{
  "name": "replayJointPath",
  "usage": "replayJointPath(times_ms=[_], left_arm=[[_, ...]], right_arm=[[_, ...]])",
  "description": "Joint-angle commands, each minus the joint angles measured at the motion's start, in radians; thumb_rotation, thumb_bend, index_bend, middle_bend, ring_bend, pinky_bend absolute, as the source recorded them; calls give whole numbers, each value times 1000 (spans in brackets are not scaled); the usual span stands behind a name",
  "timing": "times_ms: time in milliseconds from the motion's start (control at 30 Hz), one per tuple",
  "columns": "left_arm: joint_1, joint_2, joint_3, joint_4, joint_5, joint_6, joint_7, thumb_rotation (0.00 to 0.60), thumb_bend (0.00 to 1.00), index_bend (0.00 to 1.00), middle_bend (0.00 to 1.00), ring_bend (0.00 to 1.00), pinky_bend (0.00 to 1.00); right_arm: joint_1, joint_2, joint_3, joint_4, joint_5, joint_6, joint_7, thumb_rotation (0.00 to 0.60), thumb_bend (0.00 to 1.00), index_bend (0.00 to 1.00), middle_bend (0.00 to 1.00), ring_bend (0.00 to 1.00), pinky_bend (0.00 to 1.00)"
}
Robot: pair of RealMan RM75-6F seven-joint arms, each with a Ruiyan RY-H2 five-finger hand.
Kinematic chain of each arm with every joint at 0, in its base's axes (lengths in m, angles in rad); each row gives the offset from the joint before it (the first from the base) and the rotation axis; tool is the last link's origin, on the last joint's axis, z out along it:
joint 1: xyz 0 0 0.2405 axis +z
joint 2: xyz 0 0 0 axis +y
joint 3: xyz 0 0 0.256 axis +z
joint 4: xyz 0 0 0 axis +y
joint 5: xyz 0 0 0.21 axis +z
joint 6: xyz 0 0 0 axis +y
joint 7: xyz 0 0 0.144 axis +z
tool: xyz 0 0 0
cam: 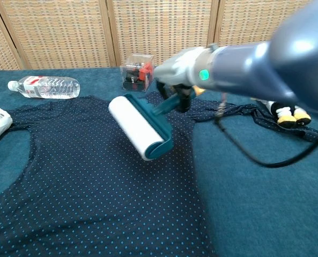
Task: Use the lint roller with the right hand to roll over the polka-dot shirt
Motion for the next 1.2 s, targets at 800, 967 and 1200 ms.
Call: replayJointPath(times_ms=[800, 967, 1200], left_arm=[[-42, -19, -12, 40, -71, -79, 14, 600, 0, 0, 0, 0, 0], [-43, -21, -11, 40, -72, -80, 20, 600, 0, 0, 0, 0, 0], [-41, -24, -8, 37, -68, -71, 26, 600, 0, 0, 0, 0, 0]], right_arm=[[234, -353, 55, 312, 118, 41, -142, 600, 942, 719, 1000, 1000, 1000], [199, -373, 28, 331, 77, 52, -123, 600, 943, 696, 1000, 1000, 1000], [152, -386, -10, 364, 22, 53, -110, 600, 945, 689, 1000, 1000, 1000]])
